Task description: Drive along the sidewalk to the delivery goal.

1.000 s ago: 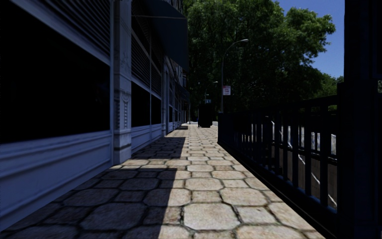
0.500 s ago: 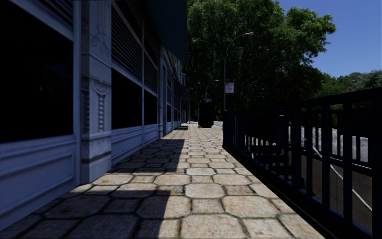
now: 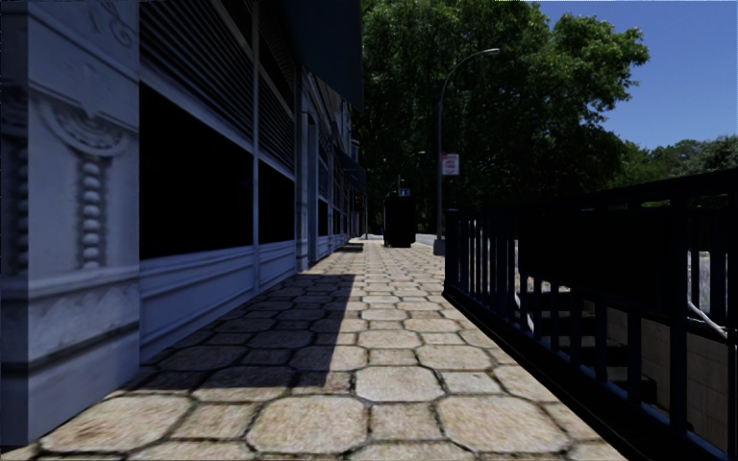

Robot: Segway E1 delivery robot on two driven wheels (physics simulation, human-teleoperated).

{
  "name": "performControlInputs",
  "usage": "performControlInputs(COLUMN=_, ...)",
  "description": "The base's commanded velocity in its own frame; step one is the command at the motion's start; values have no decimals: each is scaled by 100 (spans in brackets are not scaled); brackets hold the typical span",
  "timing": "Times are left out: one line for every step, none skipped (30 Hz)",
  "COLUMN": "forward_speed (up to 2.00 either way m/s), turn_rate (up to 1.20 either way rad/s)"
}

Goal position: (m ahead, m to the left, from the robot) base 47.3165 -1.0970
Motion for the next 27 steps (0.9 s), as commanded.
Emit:
performControlInputs(forward_speed=200, turn_rate=0)
performControlInputs(forward_speed=200, turn_rate=0)
performControlInputs(forward_speed=200, turn_rate=0)
performControlInputs(forward_speed=200, turn_rate=0)
performControlInputs(forward_speed=200, turn_rate=0)
performControlInputs(forward_speed=200, turn_rate=0)
performControlInputs(forward_speed=200, turn_rate=0)
performControlInputs(forward_speed=200, turn_rate=0)
performControlInputs(forward_speed=200, turn_rate=0)
performControlInputs(forward_speed=200, turn_rate=0)
performControlInputs(forward_speed=200, turn_rate=0)
performControlInputs(forward_speed=200, turn_rate=0)
performControlInputs(forward_speed=200, turn_rate=0)
performControlInputs(forward_speed=200, turn_rate=0)
performControlInputs(forward_speed=200, turn_rate=0)
performControlInputs(forward_speed=200, turn_rate=0)
performControlInputs(forward_speed=200, turn_rate=0)
performControlInputs(forward_speed=200, turn_rate=0)
performControlInputs(forward_speed=200, turn_rate=0)
performControlInputs(forward_speed=200, turn_rate=0)
performControlInputs(forward_speed=200, turn_rate=0)
performControlInputs(forward_speed=200, turn_rate=0)
performControlInputs(forward_speed=200, turn_rate=0)
performControlInputs(forward_speed=200, turn_rate=0)
performControlInputs(forward_speed=200, turn_rate=0)
performControlInputs(forward_speed=200, turn_rate=0)
performControlInputs(forward_speed=200, turn_rate=0)
